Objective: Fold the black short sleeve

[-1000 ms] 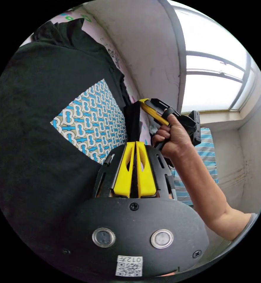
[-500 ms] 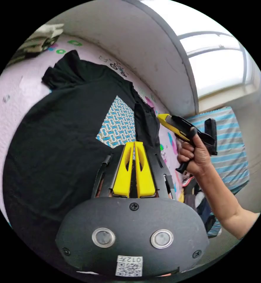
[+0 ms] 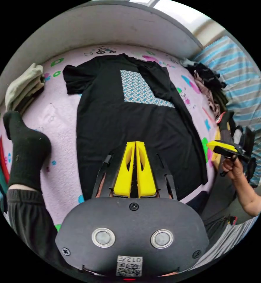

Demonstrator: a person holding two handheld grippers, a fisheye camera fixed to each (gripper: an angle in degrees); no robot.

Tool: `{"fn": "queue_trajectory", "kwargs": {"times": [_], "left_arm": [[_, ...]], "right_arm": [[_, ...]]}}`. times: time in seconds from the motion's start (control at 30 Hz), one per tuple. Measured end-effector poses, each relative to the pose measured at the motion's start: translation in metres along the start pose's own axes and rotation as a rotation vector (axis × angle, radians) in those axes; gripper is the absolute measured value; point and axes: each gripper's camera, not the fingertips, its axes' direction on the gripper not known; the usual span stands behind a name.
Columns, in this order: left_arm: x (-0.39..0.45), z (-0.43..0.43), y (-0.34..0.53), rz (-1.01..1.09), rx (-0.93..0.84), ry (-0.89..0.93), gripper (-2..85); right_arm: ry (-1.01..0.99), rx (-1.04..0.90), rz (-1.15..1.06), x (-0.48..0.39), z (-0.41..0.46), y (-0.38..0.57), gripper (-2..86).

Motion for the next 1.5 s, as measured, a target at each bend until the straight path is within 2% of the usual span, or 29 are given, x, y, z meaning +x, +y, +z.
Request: {"fn": "queue_trajectory", "kwargs": {"times": [0.1, 0.23, 0.33, 0.87, 1.2, 1.3, 1.4, 1.47, 1.5], "left_arm": [[0.026, -0.004, 0.031, 0.083, 0.019, -0.159, 0.0], [0.065, 0.006, 0.067, 0.216, 0.029, -0.257, 0.1], [0.083, 0.01, 0.084, 0.23, 0.059, -0.3, 0.2], [0.133, 0.022, 0.106, 0.266, -0.034, -0.311, 0.0], [0.124, -0.005, 0.113, 0.1, -0.07, -0.265, -0.1], [0.117, -0.022, 0.113, 0.04, -0.069, -0.3, 0.0], [0.11, -0.03, 0.111, -0.016, -0.149, -0.416, 0.2], [0.108, -0.025, 0.109, 0.008, -0.278, -0.467, 0.4], [0.108, -0.015, 0.109, 0.046, -0.407, -0.475, 0.8]], "right_arm": [[-0.001, 0.01, -0.021, -0.017, 0.019, 0.025, -0.8], [0.027, -0.021, -0.048, -0.029, 0.048, 0.045, -0.8], [0.049, -0.045, -0.027, -0.028, 0.066, 0.055, -0.8], [0.032, -0.095, -0.03, -0.029, 0.118, 0.076, -0.8], [-0.046, -0.087, -0.148, -0.069, 0.161, 0.035, -0.8], [-0.077, -0.106, -0.19, -0.09, 0.187, 0.018, -0.8], [-0.082, -0.148, -0.216, -0.11, 0.215, 0.008, -0.8], [-0.129, -0.207, -0.221, -0.124, 0.233, 0.007, -0.8], [-0.14, -0.217, -0.224, -0.128, 0.236, 0.008, -0.8]]}}
